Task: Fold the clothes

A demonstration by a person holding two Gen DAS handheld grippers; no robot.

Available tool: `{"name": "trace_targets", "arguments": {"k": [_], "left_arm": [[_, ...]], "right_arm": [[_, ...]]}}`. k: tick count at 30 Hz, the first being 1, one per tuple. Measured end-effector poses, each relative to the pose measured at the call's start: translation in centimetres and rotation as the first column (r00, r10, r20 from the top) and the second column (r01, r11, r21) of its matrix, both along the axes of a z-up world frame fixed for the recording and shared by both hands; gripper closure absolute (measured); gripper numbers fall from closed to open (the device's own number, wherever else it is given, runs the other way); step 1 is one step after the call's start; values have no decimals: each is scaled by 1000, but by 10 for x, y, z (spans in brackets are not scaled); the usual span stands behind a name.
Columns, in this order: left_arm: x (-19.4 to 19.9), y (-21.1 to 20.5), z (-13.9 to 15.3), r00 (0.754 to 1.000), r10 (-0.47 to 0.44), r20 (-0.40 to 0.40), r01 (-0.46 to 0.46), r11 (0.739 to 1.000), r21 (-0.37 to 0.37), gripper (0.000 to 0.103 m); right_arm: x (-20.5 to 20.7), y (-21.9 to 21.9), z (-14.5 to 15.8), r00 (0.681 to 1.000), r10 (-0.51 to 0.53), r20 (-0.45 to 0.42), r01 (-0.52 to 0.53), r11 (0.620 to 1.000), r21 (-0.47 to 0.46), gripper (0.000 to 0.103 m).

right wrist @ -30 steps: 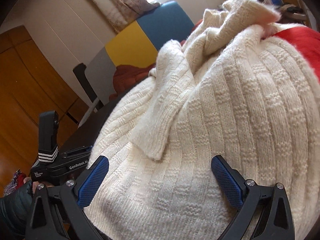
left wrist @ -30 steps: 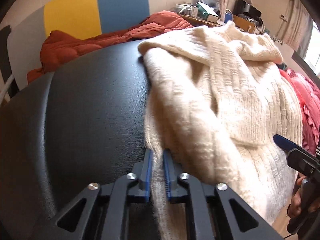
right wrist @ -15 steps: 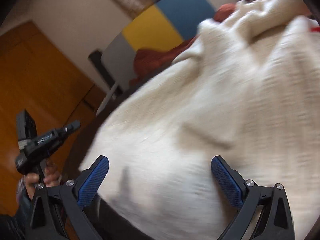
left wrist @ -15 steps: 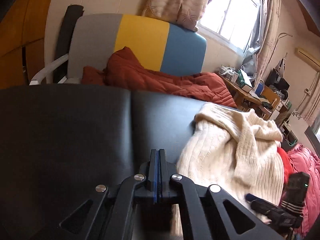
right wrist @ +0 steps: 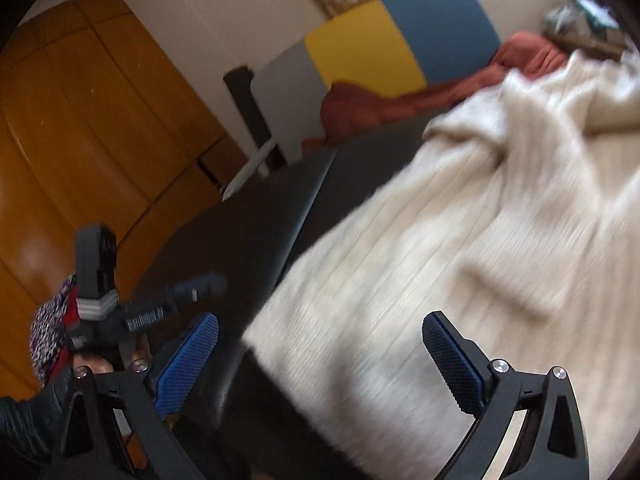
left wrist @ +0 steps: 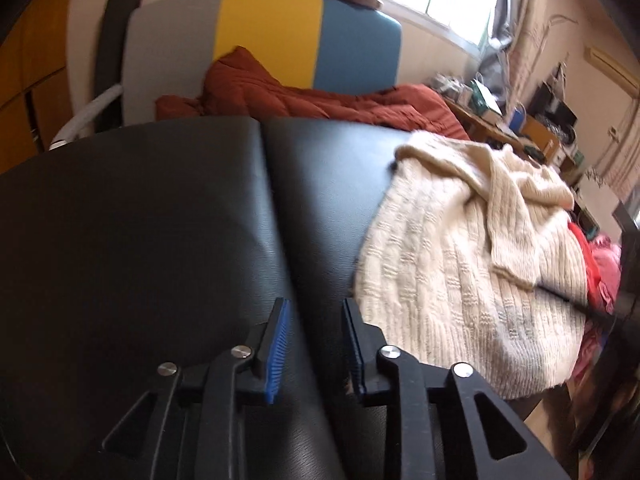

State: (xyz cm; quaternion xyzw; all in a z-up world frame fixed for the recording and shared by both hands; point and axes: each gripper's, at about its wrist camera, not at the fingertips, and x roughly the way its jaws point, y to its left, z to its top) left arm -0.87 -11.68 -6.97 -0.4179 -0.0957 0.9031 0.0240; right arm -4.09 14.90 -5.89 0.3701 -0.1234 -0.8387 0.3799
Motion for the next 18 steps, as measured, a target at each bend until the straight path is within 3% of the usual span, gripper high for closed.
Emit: {"name": "trace_targets", "arguments": {"k": [5,9,11,16,18], "left_arm": [[-26,20,-4,999,-53,5,53,999,-1,63],[-49,35,-11,994,-107,17,108,993,-49,60],[-60,41,-17,992,-122,33,124,989,-79,60],[-78,47,-31,986,-150,75,154,986,-62,60],[-76,51,-32,987,-149,54,153,985,-83,60]], "right_arm": [[-74,27,44,981,-141,-132,149,988,49,0],[-155,28,46,974,-201,-103,212,972,105,0],[-192,29,42,975,-217,-58,223,965,139,0],[-251,26,12,970,-186,156,155,969,192,0],[-256,16,4,972,-144,185,108,976,191,9]]}}
